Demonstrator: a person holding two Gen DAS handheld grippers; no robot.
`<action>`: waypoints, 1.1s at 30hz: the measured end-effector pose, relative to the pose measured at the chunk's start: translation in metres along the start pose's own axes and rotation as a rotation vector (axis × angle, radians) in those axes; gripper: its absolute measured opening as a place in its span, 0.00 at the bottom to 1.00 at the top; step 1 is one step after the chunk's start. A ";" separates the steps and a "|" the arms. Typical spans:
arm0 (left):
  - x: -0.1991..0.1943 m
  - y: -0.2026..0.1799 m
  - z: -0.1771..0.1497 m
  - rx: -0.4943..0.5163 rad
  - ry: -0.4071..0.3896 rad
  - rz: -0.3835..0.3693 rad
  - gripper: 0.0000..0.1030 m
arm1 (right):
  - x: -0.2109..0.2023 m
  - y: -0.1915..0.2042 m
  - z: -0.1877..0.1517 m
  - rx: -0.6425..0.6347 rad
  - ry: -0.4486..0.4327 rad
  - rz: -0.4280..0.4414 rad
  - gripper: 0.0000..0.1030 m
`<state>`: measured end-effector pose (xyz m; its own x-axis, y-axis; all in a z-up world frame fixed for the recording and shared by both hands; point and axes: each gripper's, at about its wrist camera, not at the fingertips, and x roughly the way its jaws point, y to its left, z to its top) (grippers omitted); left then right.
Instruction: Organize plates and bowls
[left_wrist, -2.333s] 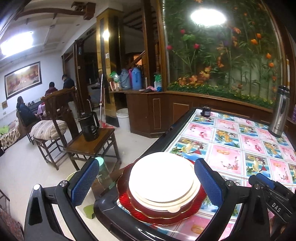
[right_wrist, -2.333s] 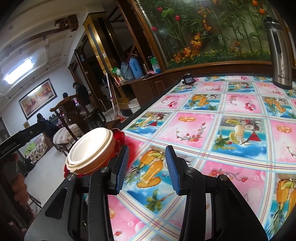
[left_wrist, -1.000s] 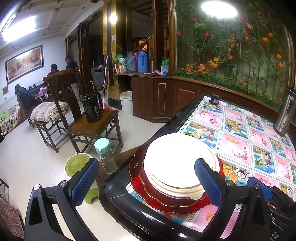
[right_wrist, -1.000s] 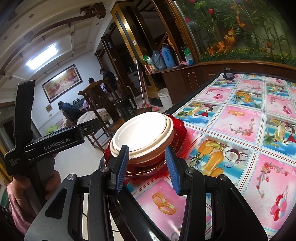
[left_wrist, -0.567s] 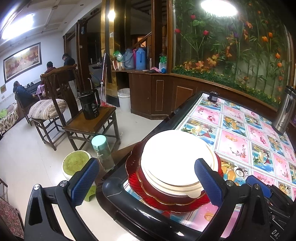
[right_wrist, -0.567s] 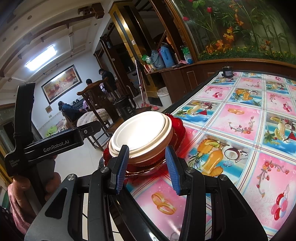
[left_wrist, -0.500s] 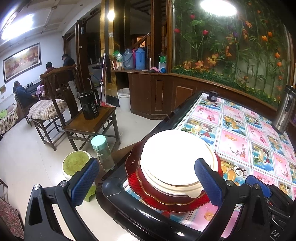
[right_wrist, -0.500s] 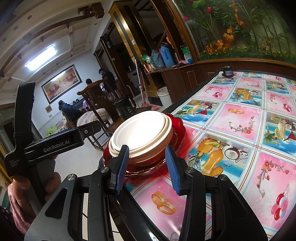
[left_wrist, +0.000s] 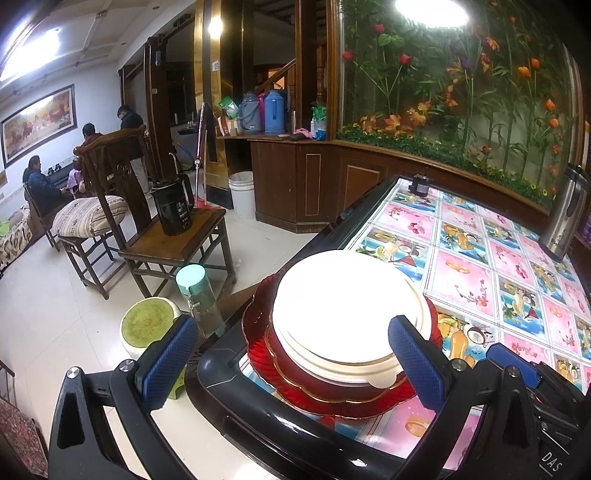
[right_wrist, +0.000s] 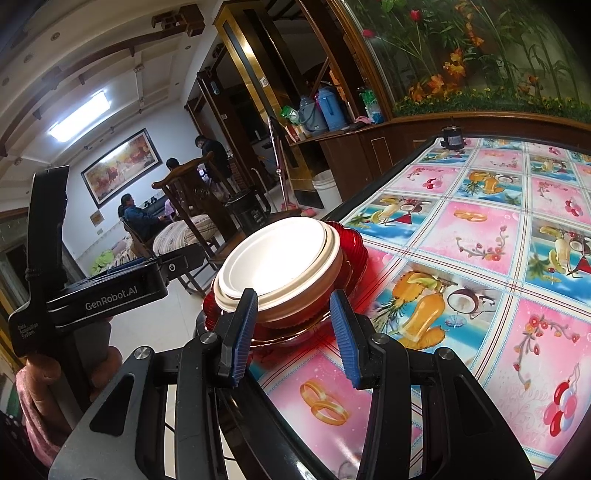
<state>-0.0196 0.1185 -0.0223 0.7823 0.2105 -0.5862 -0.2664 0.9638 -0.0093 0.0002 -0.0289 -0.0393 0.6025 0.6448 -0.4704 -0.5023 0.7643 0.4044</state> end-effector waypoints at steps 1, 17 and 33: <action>0.000 0.000 0.000 0.000 0.001 0.000 1.00 | 0.000 0.000 0.000 0.000 0.001 0.000 0.40; 0.005 0.002 -0.005 -0.005 0.022 -0.008 1.00 | 0.002 0.000 -0.002 0.000 0.009 0.002 0.40; 0.007 0.005 -0.005 -0.007 0.030 -0.013 1.00 | 0.004 0.001 -0.003 0.001 0.014 0.001 0.40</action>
<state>-0.0183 0.1240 -0.0303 0.7682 0.1932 -0.6104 -0.2603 0.9653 -0.0221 0.0003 -0.0259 -0.0435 0.5930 0.6459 -0.4808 -0.5027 0.7634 0.4056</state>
